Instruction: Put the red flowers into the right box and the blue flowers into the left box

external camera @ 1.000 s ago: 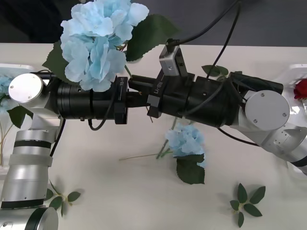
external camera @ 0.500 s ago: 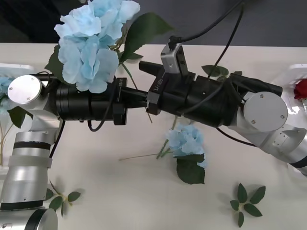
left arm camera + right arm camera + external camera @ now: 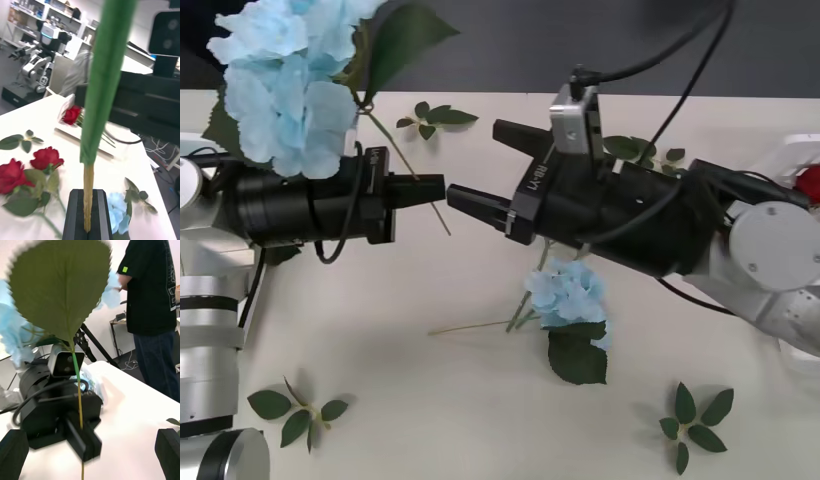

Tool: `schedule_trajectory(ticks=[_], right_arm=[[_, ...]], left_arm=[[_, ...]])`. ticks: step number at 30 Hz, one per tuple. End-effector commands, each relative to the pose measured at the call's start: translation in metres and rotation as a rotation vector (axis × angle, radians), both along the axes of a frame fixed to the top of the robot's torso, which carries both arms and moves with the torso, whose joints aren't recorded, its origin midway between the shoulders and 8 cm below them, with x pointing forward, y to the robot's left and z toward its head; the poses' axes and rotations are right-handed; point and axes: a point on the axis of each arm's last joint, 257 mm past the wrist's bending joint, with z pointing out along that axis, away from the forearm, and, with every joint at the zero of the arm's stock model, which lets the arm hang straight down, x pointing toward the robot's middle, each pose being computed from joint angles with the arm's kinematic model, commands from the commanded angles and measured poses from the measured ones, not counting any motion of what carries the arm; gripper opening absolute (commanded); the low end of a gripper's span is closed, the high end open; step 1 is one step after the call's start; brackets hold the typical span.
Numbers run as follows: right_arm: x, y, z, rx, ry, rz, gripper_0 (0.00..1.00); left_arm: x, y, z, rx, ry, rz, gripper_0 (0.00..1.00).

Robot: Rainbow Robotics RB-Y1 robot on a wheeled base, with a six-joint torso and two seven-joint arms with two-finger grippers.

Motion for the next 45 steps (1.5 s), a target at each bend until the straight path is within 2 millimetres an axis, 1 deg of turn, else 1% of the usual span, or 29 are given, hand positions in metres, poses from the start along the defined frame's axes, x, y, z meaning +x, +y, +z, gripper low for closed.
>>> schedule_trajectory(ticks=[1,2,5,6,9,10,12,13,14,15,17,20,21,24,28,33,34,36,37,39,40,42,43,45], right_arm=[[-0.021,-0.037,0.026,0.020,-0.024,-0.025,1.00],[-0.022,-0.042,0.028,0.023,-0.020,-0.031,1.00],[-0.028,-0.072,0.031,0.030,0.018,-0.069,1.00],[-0.029,-0.083,0.029,0.035,0.043,-0.080,1.00],[-0.030,-0.104,0.022,0.040,0.088,-0.107,1.00],[-0.029,-0.112,0.020,0.045,0.099,-0.123,1.00],[-0.028,-0.122,0.013,0.053,0.131,-0.144,1.00],[-0.027,-0.124,0.012,0.060,0.145,-0.150,1.00],[-0.026,-0.128,0.011,0.086,0.178,-0.160,1.00],[-0.024,-0.133,0.013,0.113,0.197,-0.174,1.00],[-0.022,-0.137,0.014,0.142,0.226,-0.186,1.00],[-0.012,-0.147,0.011,0.157,0.264,-0.215,1.00],[-0.011,-0.149,0.012,0.159,0.271,-0.217,1.00],[-0.005,-0.158,0.017,0.205,0.351,-0.220,1.00],[-0.005,-0.163,0.014,0.193,0.457,-0.209,1.00],[-0.005,-0.169,0.001,0.097,0.641,-0.229,1.00],[-0.005,-0.168,-0.003,0.085,0.664,-0.236,1.00],[-0.003,-0.167,-0.016,0.030,0.751,-0.273,1.00],[-0.003,-0.168,-0.021,0.015,0.774,-0.286,1.00],[-0.001,-0.167,-0.037,-0.046,0.854,-0.330,1.00],[0.000,-0.167,-0.041,-0.057,0.875,-0.342,1.00],[0.003,-0.164,-0.053,-0.075,0.947,-0.389,1.00],[0.004,-0.163,-0.057,-0.081,0.965,-0.401,1.00],[0.005,-0.156,-0.072,-0.095,1.043,-0.439,1.00]], left_arm=[[0.007,0.041,0.000,0.005,0.034,0.105,0.00],[0.008,0.044,0.000,0.007,0.032,0.118,0.00],[0.010,0.066,-0.002,0.034,0.058,0.207,0.00],[0.009,0.074,-0.003,0.048,0.069,0.239,0.00],[0.009,0.095,-0.002,0.072,0.103,0.324,0.00],[0.008,0.106,-0.002,0.085,0.119,0.366,0.00],[0.008,0.127,-0.001,0.100,0.154,0.442,0.00],[0.007,0.133,-0.002,0.106,0.166,0.464,0.00],[0.006,0.145,-0.002,0.115,0.185,0.507,0.00],[0.004,0.156,-0.003,0.126,0.206,0.547,0.00],[0.001,0.172,-0.006,0.144,0.246,0.605,0.00],[-0.003,0.199,-0.009,0.165,0.316,0.715,0.01],[-0.004,0.204,-0.009,0.167,0.326,0.735,0.01],[-0.006,0.230,-0.015,0.171,0.401,0.851,0.01],[-0.006,0.253,-0.025,0.165,0.484,0.949,0.01],[-0.005,0.283,-0.045,0.190,0.589,1.075,0.01],[-0.005,0.286,-0.048,0.193,0.604,1.089,0.01],[-0.007,0.301,-0.057,0.211,0.666,1.151,0.01],[-0.007,0.304,-0.059,0.212,0.681,1.167,0.01],[-0.010,0.318,-0.067,0.229,0.743,1.229,0.01],[-0.011,0.321,-0.068,0.238,0.754,1.242,0.02],[-0.015,0.331,-0.076,0.281,0.802,1.291,0.01],[-0.016,0.334,-0.077,0.293,0.814,1.303,0.01],[-0.022,0.345,-0.083,0.336,0.863,1.355,0.01]])
